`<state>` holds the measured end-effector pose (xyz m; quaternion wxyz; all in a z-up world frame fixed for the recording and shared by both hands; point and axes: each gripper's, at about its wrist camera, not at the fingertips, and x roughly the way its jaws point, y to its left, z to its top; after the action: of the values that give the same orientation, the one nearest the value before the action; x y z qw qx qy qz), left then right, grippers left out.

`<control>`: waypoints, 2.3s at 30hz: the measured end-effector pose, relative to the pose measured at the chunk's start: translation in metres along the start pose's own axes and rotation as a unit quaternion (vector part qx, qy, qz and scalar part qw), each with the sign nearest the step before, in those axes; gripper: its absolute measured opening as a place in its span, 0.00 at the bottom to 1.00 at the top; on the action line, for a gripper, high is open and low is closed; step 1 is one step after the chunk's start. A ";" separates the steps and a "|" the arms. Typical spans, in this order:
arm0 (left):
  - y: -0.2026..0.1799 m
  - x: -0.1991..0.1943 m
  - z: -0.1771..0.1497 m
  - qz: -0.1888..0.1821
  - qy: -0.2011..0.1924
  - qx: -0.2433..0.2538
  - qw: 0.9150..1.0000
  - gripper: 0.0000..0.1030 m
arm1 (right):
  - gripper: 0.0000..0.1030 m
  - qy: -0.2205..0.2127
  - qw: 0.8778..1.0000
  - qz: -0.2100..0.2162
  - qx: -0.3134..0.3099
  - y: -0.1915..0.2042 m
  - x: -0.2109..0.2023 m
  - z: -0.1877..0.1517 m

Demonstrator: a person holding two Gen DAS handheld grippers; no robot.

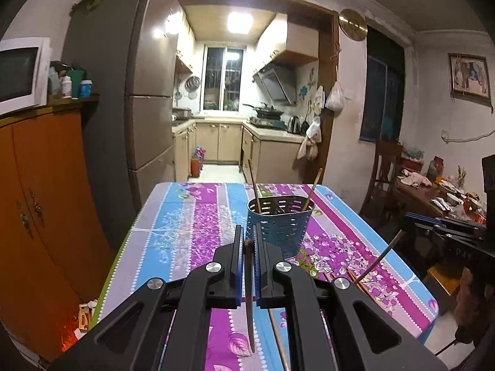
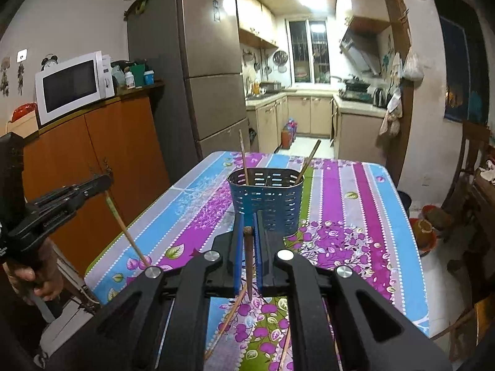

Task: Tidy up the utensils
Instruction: 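Carry the right tool's chopstick above the blue holder while the left tool carries its chopstick there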

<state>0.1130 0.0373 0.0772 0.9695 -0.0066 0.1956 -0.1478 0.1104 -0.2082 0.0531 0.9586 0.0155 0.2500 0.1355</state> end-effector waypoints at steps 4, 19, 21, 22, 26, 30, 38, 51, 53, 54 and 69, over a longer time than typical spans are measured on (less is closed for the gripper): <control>-0.008 0.012 0.009 0.001 0.008 0.009 1.000 0.07 | 0.05 0.021 1.000 0.004 0.007 -0.005 0.008 0.013; -0.048 0.044 0.022 0.028 0.029 0.051 0.998 0.07 | 0.05 0.073 0.997 0.008 0.018 -0.016 0.024 0.049; -0.052 0.048 0.023 0.038 0.030 0.058 0.997 0.07 | 0.05 0.082 0.996 0.008 0.018 -0.017 0.028 0.052; -0.054 0.049 0.024 0.043 0.029 0.061 0.997 0.07 | 0.05 0.085 0.996 0.008 0.019 -0.017 0.029 0.053; -0.060 0.053 0.027 0.063 0.025 0.070 0.995 0.07 | 0.05 0.094 0.995 0.009 0.020 -0.019 0.033 0.058; -0.068 0.053 0.029 0.080 0.014 0.088 0.993 0.07 | 0.05 0.095 0.995 0.006 0.020 -0.021 0.033 0.066; -0.084 0.055 0.035 0.089 0.001 0.106 0.990 0.07 | 0.05 0.080 0.997 -0.006 0.018 -0.027 0.026 0.093; -0.103 0.071 0.064 0.094 -0.021 0.125 0.987 0.07 | 0.05 0.052 0.998 -0.014 0.014 -0.035 0.033 0.139; -0.106 0.076 0.073 0.092 -0.023 0.126 0.987 0.07 | 0.05 0.050 0.999 -0.016 0.015 -0.038 0.038 0.147; -0.107 0.078 0.079 0.091 -0.024 0.123 0.988 0.07 | 0.05 0.048 0.999 -0.017 0.016 -0.039 0.039 0.151; -0.086 0.125 0.185 0.038 -0.046 0.039 0.997 0.07 | 0.05 0.042 0.998 -0.034 0.038 -0.058 0.094 0.205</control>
<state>0.2691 -0.0897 0.2074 0.9819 0.0315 0.1450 -0.1176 0.3026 -0.2313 0.1824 0.9500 0.0376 0.2953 0.0943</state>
